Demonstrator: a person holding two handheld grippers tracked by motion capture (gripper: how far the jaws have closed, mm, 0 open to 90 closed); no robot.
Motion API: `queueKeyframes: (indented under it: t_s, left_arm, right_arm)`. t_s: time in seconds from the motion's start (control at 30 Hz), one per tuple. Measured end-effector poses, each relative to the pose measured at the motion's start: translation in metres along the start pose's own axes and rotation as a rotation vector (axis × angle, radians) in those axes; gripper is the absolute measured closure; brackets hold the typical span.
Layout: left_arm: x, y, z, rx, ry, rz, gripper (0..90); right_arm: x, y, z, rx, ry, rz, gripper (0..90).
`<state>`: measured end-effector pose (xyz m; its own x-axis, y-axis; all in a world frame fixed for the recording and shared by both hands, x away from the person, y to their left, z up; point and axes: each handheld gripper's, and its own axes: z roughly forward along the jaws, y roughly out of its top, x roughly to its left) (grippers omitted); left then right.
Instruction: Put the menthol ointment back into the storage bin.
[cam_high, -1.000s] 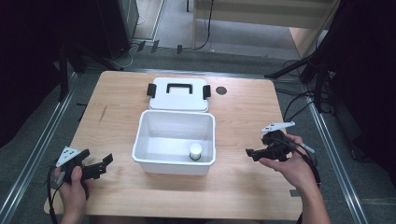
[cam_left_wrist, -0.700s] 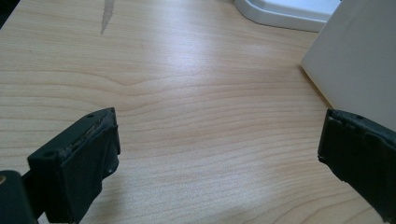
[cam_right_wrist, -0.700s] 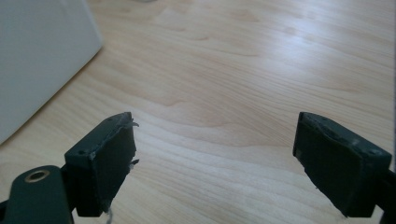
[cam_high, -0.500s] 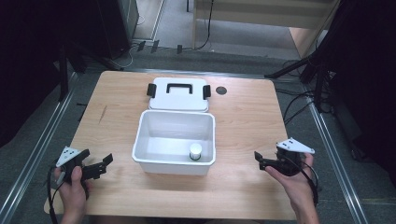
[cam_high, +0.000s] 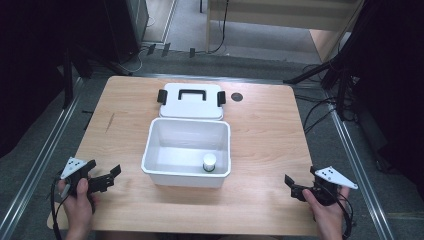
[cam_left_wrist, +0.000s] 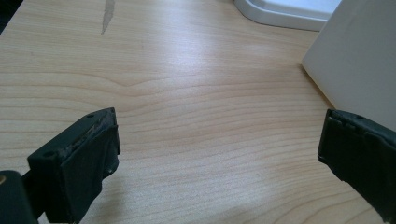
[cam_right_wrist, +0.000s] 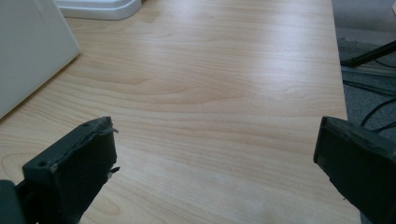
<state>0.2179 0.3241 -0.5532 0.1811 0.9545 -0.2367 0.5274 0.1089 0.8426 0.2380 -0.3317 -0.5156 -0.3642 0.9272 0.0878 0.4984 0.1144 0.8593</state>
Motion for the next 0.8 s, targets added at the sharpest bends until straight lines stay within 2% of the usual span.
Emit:
queueKeyframes:
  t_s: [0.13, 0.2, 0.23, 0.3, 0.37, 0.47, 0.5, 0.57, 0.63, 0.67, 0.73, 0.8]
  left_arm:
    - [-0.001, 0.000, -0.001, -0.003, 0.002, 0.001, 0.0]
    - [-0.001, 0.000, -0.001, -0.011, 0.002, -0.003, 0.0]
    - [0.000, 0.000, -0.001, -0.013, 0.001, -0.005, 0.0]
    - [0.000, -0.001, -0.002, -0.018, 0.003, -0.002, 0.0]
    - [-0.001, -0.001, -0.002, -0.020, 0.011, 0.001, 0.0]
    - [-0.001, -0.001, -0.003, -0.027, 0.015, -0.002, 0.0]
    - [-0.001, -0.002, -0.003, -0.035, 0.017, -0.007, 0.0]
    - [0.001, -0.003, -0.005, -0.052, 0.019, -0.017, 0.0]
    - [0.001, -0.003, -0.007, -0.060, 0.022, -0.021, 0.0]
    - [0.000, -0.004, -0.007, -0.064, 0.025, -0.020, 0.0]
    - [-0.001, -0.004, -0.008, -0.071, 0.033, -0.016, 0.0]
    - [-0.002, -0.005, -0.008, -0.075, 0.039, -0.008, 0.0]
  right_arm:
    - [-0.007, -0.010, -0.004, -0.011, -0.012, 0.023, 0.0]
    - [-0.008, -0.013, -0.006, 0.005, -0.021, 0.021, 0.0]
    - [-0.008, -0.014, -0.006, 0.028, -0.041, 0.016, 0.0]
    - [-0.008, -0.016, -0.007, 0.036, -0.062, 0.006, 0.0]
    - [-0.007, -0.018, -0.006, 0.030, -0.053, 0.006, 0.0]
    - [-0.005, -0.020, -0.005, 0.047, -0.066, -0.041, 0.0]
    - [-0.005, -0.020, -0.005, 0.045, -0.054, -0.033, 0.0]
    - [-0.008, -0.019, -0.008, 0.033, -0.019, 0.016, 0.0]
    - [-0.011, -0.021, -0.008, 0.031, -0.012, 0.051, 0.0]
    - [-0.012, -0.022, -0.007, 0.033, -0.014, 0.053, 0.0]
    - [-0.010, -0.025, -0.005, 0.053, -0.027, 0.022, 0.0]
    - [-0.009, -0.026, -0.004, 0.060, -0.033, 0.011, 0.0]
